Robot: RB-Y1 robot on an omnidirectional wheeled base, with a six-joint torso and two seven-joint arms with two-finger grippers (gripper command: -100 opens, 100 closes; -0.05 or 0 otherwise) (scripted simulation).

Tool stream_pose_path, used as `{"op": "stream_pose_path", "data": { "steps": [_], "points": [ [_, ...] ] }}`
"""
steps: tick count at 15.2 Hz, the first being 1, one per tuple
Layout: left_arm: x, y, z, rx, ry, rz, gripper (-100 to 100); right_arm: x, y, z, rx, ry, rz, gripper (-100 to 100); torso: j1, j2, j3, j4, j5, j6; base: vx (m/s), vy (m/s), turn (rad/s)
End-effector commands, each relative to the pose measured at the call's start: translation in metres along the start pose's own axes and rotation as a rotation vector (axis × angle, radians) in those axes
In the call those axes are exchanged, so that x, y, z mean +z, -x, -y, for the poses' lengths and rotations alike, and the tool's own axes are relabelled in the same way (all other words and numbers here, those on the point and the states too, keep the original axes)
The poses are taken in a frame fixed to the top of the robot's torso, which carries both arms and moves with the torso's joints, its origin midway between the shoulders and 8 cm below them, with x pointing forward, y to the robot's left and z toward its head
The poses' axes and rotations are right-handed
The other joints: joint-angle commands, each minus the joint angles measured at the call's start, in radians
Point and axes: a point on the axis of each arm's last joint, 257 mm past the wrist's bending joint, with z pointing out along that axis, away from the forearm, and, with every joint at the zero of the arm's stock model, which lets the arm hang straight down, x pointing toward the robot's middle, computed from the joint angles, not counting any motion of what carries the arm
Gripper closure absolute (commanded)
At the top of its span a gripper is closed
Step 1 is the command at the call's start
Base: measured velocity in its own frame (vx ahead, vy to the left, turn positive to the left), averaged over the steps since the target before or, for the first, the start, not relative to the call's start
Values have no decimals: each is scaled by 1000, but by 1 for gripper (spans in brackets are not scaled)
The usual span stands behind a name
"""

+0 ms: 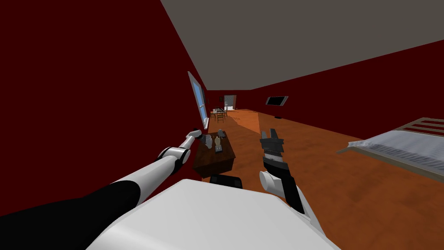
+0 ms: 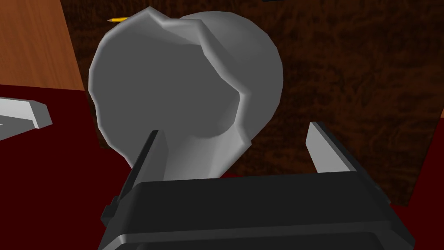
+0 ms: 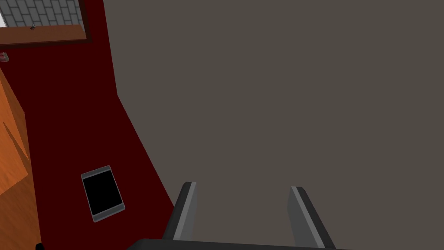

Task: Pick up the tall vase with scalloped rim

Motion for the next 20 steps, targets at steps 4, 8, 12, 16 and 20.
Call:
{"op": "stream_pose_path", "data": {
  "steps": [4, 8, 12, 16, 20],
  "points": [
    [2, 8, -3, -18, 18, 0, -100, 0, 0, 0, 0, 0, 0, 0, 0, 0, 0, 0, 0, 0, -5, -2, -36],
    [6, 21, -4, -35, 13, 7, -100, 0, 0, 0, 0, 0, 0, 0, 0, 1, 0, 0, 0, 0, -7, -8, -62],
    [10, 35, -5, -52, 9, 14, -100, 0, 0, 0, 0, 0, 0, 0, 0, 0, 0, 0, 0, 0, -6, -10, -66],
    [12, 43, -7, -63, 7, 18, -100, 0, 0, 0, 0, 0, 0, 0, 0, 0, 0, 0, 0, 0, -4, -6, -43],
    [10, 40, -4, -58, 4, 16, 100, 0, 0, 0, 0, 0, 0, 0, 0, 1, 0, -1, 0, -1, -1, -1, -4]
  ]
}}
